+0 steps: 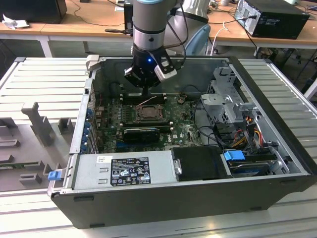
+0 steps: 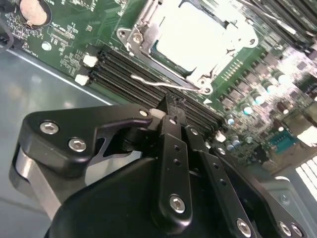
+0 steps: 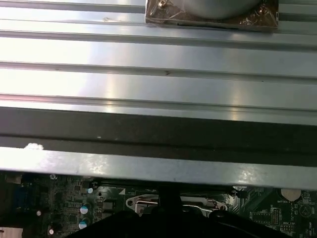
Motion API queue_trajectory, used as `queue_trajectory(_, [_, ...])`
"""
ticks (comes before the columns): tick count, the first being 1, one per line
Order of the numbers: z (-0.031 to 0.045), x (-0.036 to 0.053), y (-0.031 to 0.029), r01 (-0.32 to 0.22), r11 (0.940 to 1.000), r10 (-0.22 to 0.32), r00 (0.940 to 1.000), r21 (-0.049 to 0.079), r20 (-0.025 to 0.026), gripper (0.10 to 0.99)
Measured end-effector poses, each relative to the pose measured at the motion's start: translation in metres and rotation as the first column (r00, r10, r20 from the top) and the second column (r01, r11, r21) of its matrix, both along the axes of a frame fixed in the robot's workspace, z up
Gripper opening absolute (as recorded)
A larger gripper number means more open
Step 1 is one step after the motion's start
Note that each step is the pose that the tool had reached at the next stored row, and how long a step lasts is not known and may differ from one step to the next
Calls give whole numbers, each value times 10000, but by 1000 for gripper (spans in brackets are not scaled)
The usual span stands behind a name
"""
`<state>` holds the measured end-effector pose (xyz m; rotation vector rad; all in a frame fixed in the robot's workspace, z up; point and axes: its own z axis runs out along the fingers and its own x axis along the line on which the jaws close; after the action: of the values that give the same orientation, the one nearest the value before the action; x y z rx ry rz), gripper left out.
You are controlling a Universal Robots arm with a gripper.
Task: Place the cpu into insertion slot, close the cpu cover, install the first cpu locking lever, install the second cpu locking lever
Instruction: 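Install the first cpu locking lever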
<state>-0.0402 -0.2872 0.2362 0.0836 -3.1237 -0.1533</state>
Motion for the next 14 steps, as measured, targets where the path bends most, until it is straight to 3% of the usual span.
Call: queue_trajectory(14, [-131,122,0,-70,10000,70,10000,-4,2,106])
